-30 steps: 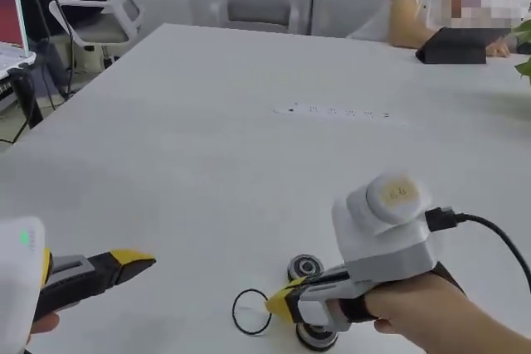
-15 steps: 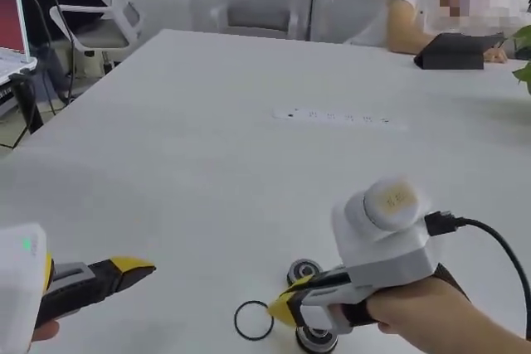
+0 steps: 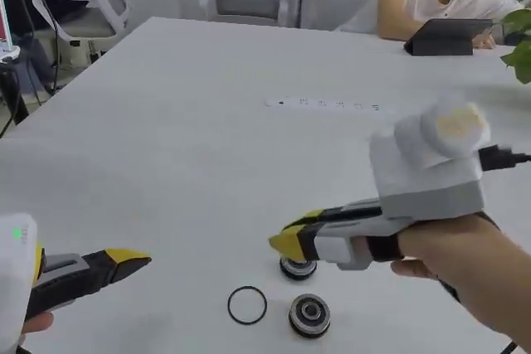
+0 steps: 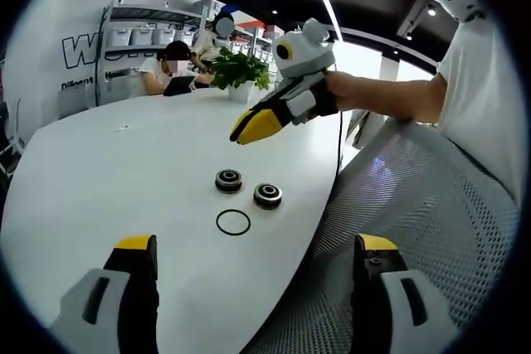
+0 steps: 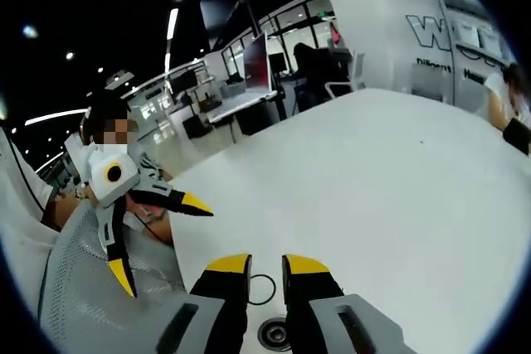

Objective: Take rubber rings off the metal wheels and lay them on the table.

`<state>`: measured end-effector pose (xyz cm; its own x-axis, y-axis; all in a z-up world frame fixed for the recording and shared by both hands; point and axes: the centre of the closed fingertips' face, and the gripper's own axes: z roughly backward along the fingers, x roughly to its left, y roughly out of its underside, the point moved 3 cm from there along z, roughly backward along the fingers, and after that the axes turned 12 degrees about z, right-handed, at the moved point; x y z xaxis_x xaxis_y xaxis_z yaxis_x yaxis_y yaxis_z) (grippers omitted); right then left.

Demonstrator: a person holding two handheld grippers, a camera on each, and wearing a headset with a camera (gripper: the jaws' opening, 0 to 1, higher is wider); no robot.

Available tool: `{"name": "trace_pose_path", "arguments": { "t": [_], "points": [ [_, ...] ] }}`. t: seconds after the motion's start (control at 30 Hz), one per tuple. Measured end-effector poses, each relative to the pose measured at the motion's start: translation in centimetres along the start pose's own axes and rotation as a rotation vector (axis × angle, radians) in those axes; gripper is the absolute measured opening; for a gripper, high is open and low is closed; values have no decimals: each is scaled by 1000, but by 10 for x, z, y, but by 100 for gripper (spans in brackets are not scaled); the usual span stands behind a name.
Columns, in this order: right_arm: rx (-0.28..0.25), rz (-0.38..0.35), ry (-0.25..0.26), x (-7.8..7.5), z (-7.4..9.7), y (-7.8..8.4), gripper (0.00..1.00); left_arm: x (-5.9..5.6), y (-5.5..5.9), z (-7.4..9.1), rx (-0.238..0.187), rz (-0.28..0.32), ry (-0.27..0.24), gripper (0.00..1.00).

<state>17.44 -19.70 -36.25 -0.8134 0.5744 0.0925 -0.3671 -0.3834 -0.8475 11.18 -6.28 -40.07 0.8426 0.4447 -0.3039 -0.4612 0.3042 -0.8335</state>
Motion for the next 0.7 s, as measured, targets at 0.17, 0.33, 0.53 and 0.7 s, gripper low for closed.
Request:
{"name": "trace_pose_path", "arguments": {
  "t": [0.17, 0.33, 0.53, 0.7],
  "points": [
    [-46, 26, 28, -5, 22, -13, 13, -2, 0, -1, 5, -1, 11, 97],
    [-84, 43, 31, -9, 38, -17, 16, -3, 0, -2, 9, -6, 15, 97],
    [-118, 80, -15, -7, 47, -8, 24, -4, -5, -1, -3, -6, 17, 98],
    [-105, 94, -24, -9, 45, 13, 31, -7, -16, 0, 7, -50, 26, 99]
  ]
}}
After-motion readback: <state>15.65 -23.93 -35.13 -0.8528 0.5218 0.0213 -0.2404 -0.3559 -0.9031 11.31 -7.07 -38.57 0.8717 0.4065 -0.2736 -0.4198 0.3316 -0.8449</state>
